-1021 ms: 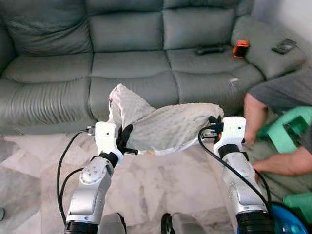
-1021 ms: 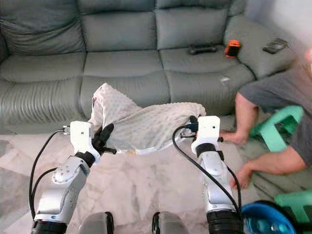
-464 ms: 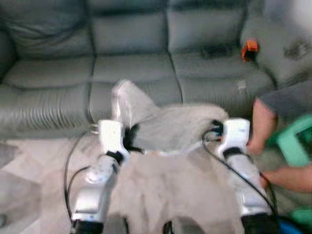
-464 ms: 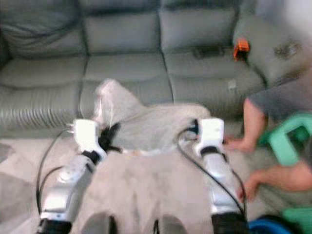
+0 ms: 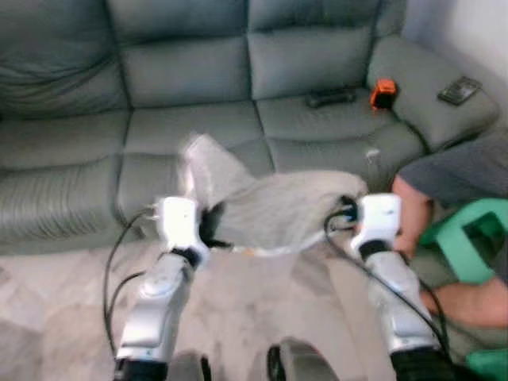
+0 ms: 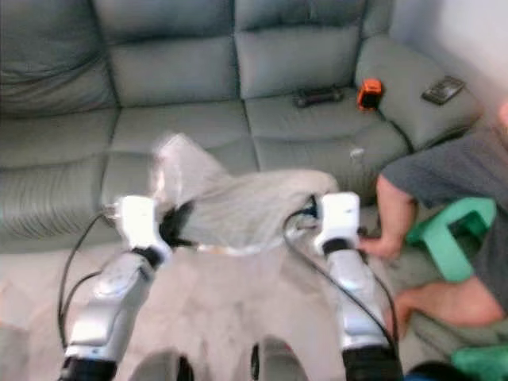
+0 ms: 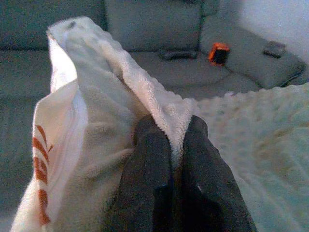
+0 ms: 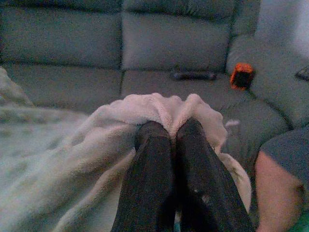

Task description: Move the pillow to the sofa

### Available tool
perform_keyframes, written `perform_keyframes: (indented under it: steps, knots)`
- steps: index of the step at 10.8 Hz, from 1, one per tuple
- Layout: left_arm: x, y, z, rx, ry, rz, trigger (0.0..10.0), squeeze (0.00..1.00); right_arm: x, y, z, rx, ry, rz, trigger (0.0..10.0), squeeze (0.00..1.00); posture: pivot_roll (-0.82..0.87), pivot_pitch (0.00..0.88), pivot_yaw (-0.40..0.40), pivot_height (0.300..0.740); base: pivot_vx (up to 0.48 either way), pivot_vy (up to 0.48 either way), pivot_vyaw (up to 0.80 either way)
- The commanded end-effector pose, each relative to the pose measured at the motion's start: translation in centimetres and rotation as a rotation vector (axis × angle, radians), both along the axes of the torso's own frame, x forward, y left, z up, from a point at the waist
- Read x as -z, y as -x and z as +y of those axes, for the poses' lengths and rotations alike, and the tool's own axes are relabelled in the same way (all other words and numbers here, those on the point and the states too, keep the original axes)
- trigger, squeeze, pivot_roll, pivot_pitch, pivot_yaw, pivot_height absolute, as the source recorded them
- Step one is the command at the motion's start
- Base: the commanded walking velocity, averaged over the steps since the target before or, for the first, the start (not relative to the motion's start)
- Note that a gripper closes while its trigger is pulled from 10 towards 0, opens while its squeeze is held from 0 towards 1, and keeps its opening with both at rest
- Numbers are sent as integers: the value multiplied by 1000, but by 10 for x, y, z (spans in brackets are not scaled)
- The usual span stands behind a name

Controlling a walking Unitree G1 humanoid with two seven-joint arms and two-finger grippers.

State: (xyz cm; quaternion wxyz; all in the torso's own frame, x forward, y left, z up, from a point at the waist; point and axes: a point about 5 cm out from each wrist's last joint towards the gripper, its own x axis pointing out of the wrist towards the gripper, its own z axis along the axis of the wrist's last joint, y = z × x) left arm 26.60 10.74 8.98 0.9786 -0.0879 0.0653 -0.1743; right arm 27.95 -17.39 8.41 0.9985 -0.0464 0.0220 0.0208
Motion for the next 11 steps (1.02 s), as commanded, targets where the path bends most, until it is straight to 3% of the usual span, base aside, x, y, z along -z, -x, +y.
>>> perform_keyframes:
  steps: [1, 4, 11]
  knots:
    - [-5, -1, 6, -8, -7, -29, 10000, 0, -8, -3, 16, -63, -27, -40, 10000, 0, -57, 154, -29, 740, 472, 0, 538]
    - [-5, -2, 5, -10, -7, -25, 10000, 0, -7, -3, 17, -71, -30, -38, 10000, 0, -56, 154, -29, 740, 454, 0, 133]
    - [-3, -2, 4, -11, -9, -15, 10000, 0, -3, -4, 20, -82, -26, -21, 10000, 0, -50, 149, -30, 740, 303, 372, 0]
